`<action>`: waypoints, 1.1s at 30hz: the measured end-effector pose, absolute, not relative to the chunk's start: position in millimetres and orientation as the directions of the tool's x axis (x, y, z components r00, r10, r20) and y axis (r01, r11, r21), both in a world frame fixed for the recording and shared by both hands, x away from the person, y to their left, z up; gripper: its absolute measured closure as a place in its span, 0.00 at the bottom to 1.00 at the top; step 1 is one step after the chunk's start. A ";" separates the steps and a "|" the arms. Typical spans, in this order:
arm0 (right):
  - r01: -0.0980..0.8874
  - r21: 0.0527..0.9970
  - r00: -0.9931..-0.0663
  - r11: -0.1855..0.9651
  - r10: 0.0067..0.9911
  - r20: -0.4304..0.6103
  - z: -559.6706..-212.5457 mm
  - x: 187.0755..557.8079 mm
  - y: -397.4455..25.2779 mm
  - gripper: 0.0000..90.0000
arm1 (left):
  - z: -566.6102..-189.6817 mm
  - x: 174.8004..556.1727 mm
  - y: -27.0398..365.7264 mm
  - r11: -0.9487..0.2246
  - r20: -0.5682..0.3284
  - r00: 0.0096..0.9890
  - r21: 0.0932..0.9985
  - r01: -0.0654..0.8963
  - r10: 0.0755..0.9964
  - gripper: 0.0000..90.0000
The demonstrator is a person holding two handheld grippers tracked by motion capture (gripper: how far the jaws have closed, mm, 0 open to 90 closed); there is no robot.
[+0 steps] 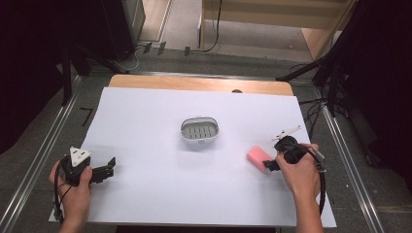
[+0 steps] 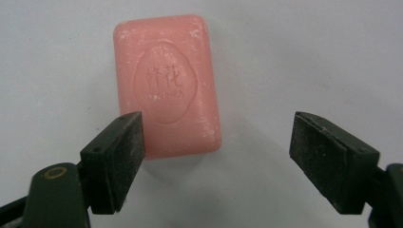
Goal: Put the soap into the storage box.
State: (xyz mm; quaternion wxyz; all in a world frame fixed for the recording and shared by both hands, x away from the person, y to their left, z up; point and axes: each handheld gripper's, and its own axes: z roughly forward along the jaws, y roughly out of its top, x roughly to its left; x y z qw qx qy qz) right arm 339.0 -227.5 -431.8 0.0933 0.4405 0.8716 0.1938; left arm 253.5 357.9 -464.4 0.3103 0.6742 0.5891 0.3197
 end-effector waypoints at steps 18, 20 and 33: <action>0.739 0.409 -0.604 0.535 0.795 0.052 -432.9 349.9 -211.9 0.22 | -464.3 253.5 358.0 -0.113 0.065 0.101 0.795 0.596 0.993 0.00; 0.748 0.403 -0.598 0.527 0.799 0.065 -433.9 351.1 -208.5 0.24 | -464.3 253.5 358.0 -0.112 0.064 0.101 0.794 0.597 0.993 0.00; 0.808 0.380 -0.529 0.450 0.838 0.135 -439.2 357.1 -198.3 0.42 | -464.3 253.5 357.9 -0.113 0.065 0.101 0.795 0.596 0.993 0.00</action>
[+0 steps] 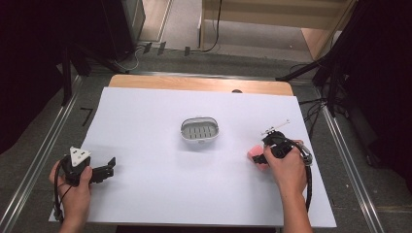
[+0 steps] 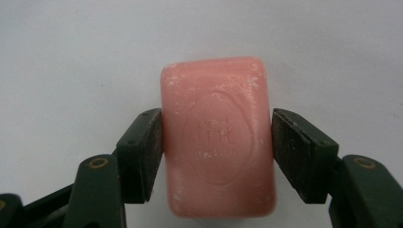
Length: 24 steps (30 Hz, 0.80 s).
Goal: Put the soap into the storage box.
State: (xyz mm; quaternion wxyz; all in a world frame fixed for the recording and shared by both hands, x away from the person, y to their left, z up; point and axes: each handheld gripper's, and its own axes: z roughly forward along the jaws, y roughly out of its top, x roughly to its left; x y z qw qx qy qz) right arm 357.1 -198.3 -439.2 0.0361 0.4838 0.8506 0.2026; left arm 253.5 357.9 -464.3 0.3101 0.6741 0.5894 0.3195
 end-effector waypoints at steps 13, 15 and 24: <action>0.823 0.333 -0.511 0.460 0.856 0.081 -451.9 358.8 -189.9 0.42 | -464.3 253.4 357.9 -0.113 0.065 0.101 0.795 0.596 0.993 0.00; 0.822 0.335 -0.512 0.461 0.855 0.080 -452.1 358.7 -189.8 0.42 | -464.3 253.4 358.0 -0.113 0.064 0.102 0.795 0.596 0.993 0.00; 0.775 0.342 -0.584 0.532 0.809 0.065 -449.1 356.1 -188.3 0.43 | -464.4 253.6 357.7 -0.114 0.066 0.102 0.794 0.597 0.993 0.00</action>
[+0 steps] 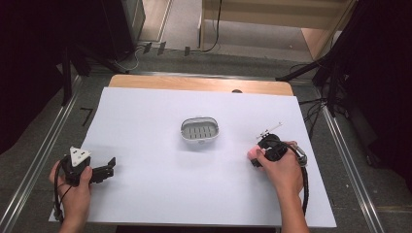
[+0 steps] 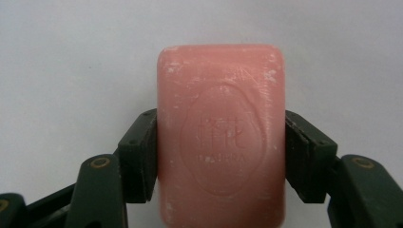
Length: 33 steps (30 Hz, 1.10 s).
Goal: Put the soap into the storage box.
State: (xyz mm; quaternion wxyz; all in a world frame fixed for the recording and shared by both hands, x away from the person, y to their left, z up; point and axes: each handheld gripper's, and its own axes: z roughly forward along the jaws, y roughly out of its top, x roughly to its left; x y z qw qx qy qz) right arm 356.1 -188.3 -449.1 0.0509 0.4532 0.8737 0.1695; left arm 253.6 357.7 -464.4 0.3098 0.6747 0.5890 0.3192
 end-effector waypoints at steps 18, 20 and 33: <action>0.633 0.396 -0.748 0.665 0.657 0.092 -423.2 366.6 -168.6 0.43 | -464.3 253.7 358.6 -0.108 0.059 0.101 0.794 0.599 0.993 0.00; 0.622 0.397 -0.758 0.675 0.646 0.087 -421.0 368.4 -165.5 0.43 | -464.2 253.7 358.6 -0.107 0.058 0.101 0.794 0.599 0.993 0.00; 0.534 0.396 -0.831 0.747 0.550 0.082 -411.4 378.7 -145.2 0.43 | -464.1 253.8 359.0 -0.102 0.053 0.100 0.793 0.601 0.994 0.00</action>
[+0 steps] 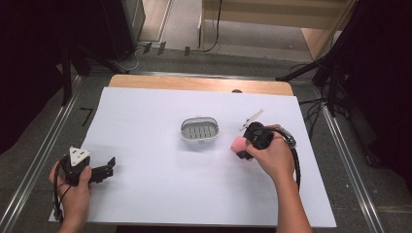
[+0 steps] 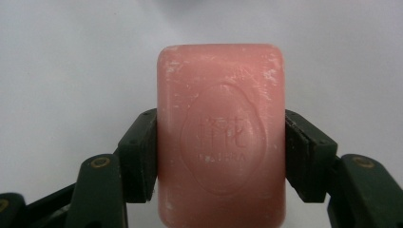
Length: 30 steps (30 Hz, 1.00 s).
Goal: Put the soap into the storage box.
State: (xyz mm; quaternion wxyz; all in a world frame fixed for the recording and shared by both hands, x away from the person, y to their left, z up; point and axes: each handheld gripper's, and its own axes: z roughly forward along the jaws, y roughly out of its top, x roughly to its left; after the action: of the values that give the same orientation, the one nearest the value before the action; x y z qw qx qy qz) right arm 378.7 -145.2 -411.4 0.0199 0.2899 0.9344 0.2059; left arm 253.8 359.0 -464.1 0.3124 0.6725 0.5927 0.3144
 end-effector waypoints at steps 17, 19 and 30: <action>0.426 0.424 -0.897 0.799 0.434 0.084 -399.2 392.7 -109.7 0.43 | -464.1 253.6 359.2 -0.105 0.055 0.101 0.794 0.599 0.993 0.00; 0.416 0.422 -0.903 0.806 0.421 0.087 -398.4 392.8 -105.0 0.43 | -464.1 253.6 359.2 -0.105 0.056 0.101 0.794 0.599 0.993 0.00; 0.348 0.444 -0.933 0.826 0.351 0.079 -388.6 396.7 -90.0 0.43 | -464.3 253.9 358.7 -0.104 0.056 0.099 0.793 0.600 0.994 0.00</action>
State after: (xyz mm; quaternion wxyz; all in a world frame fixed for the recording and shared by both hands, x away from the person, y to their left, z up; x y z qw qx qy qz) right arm 396.7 -90.0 -388.6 0.0032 0.1830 0.9554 0.2317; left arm 253.9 358.7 -464.3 0.3115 0.6725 0.5923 0.3160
